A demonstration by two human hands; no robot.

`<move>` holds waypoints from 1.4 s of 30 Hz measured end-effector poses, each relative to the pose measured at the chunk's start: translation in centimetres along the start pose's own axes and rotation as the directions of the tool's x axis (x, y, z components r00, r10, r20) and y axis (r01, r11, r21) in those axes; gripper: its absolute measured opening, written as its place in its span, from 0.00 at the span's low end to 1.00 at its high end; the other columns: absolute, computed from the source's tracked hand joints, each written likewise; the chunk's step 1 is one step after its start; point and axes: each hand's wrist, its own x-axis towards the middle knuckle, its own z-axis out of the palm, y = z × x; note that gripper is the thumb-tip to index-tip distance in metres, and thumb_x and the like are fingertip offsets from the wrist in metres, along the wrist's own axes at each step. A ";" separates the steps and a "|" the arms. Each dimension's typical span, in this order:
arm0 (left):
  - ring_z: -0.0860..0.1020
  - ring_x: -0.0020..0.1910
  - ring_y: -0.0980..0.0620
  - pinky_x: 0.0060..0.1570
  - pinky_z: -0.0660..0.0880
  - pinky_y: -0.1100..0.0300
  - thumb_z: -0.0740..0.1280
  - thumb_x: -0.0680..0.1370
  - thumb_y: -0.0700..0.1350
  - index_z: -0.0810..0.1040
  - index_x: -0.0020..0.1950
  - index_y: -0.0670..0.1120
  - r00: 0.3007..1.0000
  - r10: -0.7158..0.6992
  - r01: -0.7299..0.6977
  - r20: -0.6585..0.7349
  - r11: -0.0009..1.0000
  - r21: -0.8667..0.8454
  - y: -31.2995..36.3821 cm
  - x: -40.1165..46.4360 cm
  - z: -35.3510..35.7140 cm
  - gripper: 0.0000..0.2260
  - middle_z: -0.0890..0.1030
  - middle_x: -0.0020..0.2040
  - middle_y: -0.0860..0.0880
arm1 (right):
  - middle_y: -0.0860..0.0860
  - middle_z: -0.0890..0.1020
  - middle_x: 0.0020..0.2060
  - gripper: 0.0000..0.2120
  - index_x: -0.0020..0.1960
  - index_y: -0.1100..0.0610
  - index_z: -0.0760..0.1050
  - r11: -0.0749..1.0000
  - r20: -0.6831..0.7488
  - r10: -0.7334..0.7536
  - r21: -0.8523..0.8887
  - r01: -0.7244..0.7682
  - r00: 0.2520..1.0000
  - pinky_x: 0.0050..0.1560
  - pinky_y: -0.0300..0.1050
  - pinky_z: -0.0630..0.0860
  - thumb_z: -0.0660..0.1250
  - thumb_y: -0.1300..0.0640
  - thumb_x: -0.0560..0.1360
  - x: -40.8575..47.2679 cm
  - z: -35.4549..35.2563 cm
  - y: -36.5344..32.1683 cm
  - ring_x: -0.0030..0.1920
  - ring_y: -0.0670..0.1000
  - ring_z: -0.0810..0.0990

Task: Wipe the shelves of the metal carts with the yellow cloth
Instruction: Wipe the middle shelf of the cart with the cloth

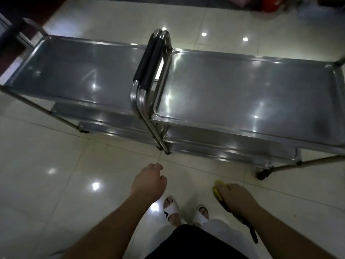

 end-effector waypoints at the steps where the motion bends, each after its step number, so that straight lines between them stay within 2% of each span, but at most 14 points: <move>1: 0.76 0.65 0.48 0.64 0.75 0.51 0.62 0.82 0.51 0.73 0.74 0.51 1.000 0.009 -0.009 0.000 1.000 0.008 -0.1 0.2 0.3 0.20 0.75 0.70 0.50 | 0.48 0.77 0.34 0.21 0.40 0.51 0.74 0.999 0.001 0.001 0.034 -0.001 1.000 0.37 0.40 0.71 0.57 0.40 0.84 -0.1 0.5 0.0 0.34 0.47 0.74; 4: 0.77 0.64 0.48 0.63 0.75 0.51 0.62 0.82 0.50 0.73 0.74 0.51 1.000 0.024 -0.025 0.006 0.999 0.043 -0.2 0.7 1.5 0.19 0.76 0.69 0.50 | 0.50 0.78 0.30 0.28 0.34 0.54 0.72 0.992 -0.017 -0.048 0.112 0.049 0.999 0.36 0.45 0.69 0.55 0.37 0.83 0.9 1.7 0.0 0.32 0.50 0.76; 10: 0.77 0.63 0.47 0.63 0.76 0.49 0.63 0.81 0.50 0.74 0.73 0.51 0.999 -0.026 0.026 0.019 1.000 0.009 -2.0 1.7 4.8 0.19 0.77 0.67 0.49 | 0.58 0.84 0.34 0.29 0.34 0.56 0.72 0.981 -0.059 -0.104 0.155 0.112 0.993 0.43 0.50 0.76 0.53 0.36 0.83 3.8 3.5 -0.1 0.35 0.56 0.81; 14: 0.78 0.62 0.47 0.62 0.77 0.49 0.64 0.81 0.50 0.74 0.72 0.50 1.000 -0.011 0.010 0.028 1.000 0.020 -3.9 4.3 6.5 0.19 0.78 0.67 0.48 | 0.52 0.82 0.27 0.29 0.32 0.54 0.72 0.973 -0.100 -0.076 0.212 0.096 0.992 0.37 0.45 0.72 0.53 0.35 0.82 6.4 5.0 0.1 0.29 0.51 0.78; 18: 0.78 0.63 0.46 0.63 0.77 0.48 0.64 0.82 0.50 0.74 0.73 0.49 1.000 0.010 -0.011 -0.017 1.000 -0.019 -6.2 9.8 8.4 0.19 0.77 0.68 0.48 | 0.50 0.83 0.27 0.30 0.33 0.54 0.74 0.969 -0.110 -0.086 0.221 0.108 0.990 0.40 0.46 0.75 0.53 0.34 0.82 11.7 7.9 -1.1 0.30 0.50 0.81; 24: 0.77 0.65 0.46 0.64 0.76 0.49 0.64 0.83 0.49 0.73 0.74 0.47 0.994 0.034 -0.048 -0.100 0.989 -0.143 -9.8 19.5 12.2 0.20 0.76 0.69 0.46 | 0.51 0.82 0.34 0.27 0.37 0.53 0.73 0.981 -0.156 -0.146 0.103 0.163 0.977 0.39 0.47 0.73 0.52 0.35 0.82 21.6 12.9 -4.7 0.38 0.53 0.81; 28: 0.78 0.65 0.44 0.64 0.76 0.48 0.65 0.82 0.51 0.72 0.75 0.47 0.977 0.005 -0.054 -0.213 0.973 -0.225 -11.1 26.0 14.5 0.21 0.76 0.68 0.44 | 0.52 0.82 0.38 0.27 0.37 0.52 0.72 0.974 -0.219 -0.220 0.009 0.228 0.951 0.48 0.51 0.79 0.50 0.32 0.79 28.0 14.9 -7.3 0.43 0.56 0.81; 31: 0.77 0.66 0.44 0.65 0.75 0.48 0.66 0.82 0.53 0.71 0.74 0.48 0.948 -0.029 -0.084 -0.316 0.937 -0.340 -11.8 29.8 15.6 0.22 0.77 0.68 0.45 | 0.52 0.84 0.44 0.28 0.48 0.50 0.77 0.947 -0.363 -0.317 -0.074 0.312 0.876 0.47 0.50 0.77 0.50 0.29 0.78 31.7 15.7 -9.3 0.49 0.59 0.82; 33: 0.77 0.66 0.50 0.66 0.75 0.51 0.67 0.82 0.54 0.71 0.75 0.50 0.916 -0.027 -0.162 -0.400 0.888 -0.431 -11.9 31.8 16.3 0.22 0.78 0.68 0.49 | 0.54 0.84 0.48 0.26 0.54 0.51 0.78 0.918 -0.453 -0.393 -0.139 0.372 0.800 0.45 0.50 0.74 0.53 0.32 0.81 33.9 16.2 -10.7 0.51 0.60 0.81; 35: 0.78 0.60 0.61 0.62 0.75 0.61 0.67 0.82 0.51 0.74 0.72 0.51 0.882 0.014 -0.286 -0.471 0.810 -0.512 -11.7 33.2 16.9 0.18 0.81 0.62 0.55 | 0.55 0.83 0.50 0.24 0.55 0.52 0.79 0.881 -0.512 -0.471 -0.226 0.416 0.718 0.46 0.51 0.76 0.54 0.34 0.82 36.1 16.5 -11.8 0.52 0.61 0.81; 37: 0.79 0.52 0.67 0.51 0.73 0.73 0.67 0.83 0.49 0.76 0.66 0.50 0.849 0.032 -0.376 -0.527 0.738 -0.561 -11.4 34.6 17.6 0.12 0.83 0.53 0.59 | 0.55 0.82 0.50 0.24 0.54 0.52 0.78 0.837 -0.543 -0.547 -0.337 0.432 0.637 0.44 0.51 0.75 0.55 0.35 0.82 38.0 16.8 -12.7 0.51 0.62 0.81; 38: 0.80 0.49 0.67 0.47 0.72 0.74 0.67 0.83 0.49 0.76 0.63 0.50 0.833 0.016 -0.402 -0.553 0.704 -0.585 -11.3 35.3 17.8 0.10 0.83 0.50 0.59 | 0.55 0.82 0.49 0.23 0.54 0.53 0.78 0.811 -0.554 -0.585 -0.395 0.431 0.593 0.43 0.51 0.73 0.55 0.36 0.82 38.9 16.9 -13.2 0.52 0.61 0.81; 40: 0.80 0.46 0.66 0.47 0.73 0.69 0.67 0.83 0.51 0.76 0.60 0.51 0.799 -0.033 -0.443 -0.600 0.642 -0.626 -10.9 36.7 18.4 0.08 0.82 0.47 0.58 | 0.53 0.82 0.50 0.22 0.55 0.52 0.78 0.755 -0.563 -0.655 -0.512 0.410 0.503 0.41 0.49 0.70 0.55 0.37 0.83 41.0 17.1 -13.9 0.52 0.60 0.80; 42: 0.79 0.44 0.67 0.45 0.72 0.70 0.65 0.84 0.52 0.74 0.58 0.51 0.766 -0.066 -0.484 -0.640 0.597 -0.640 -10.3 38.1 19.2 0.07 0.82 0.47 0.56 | 0.53 0.83 0.48 0.21 0.56 0.53 0.80 0.709 -0.559 -0.704 -0.598 0.374 0.439 0.41 0.49 0.72 0.57 0.38 0.82 43.1 17.8 -14.9 0.50 0.59 0.80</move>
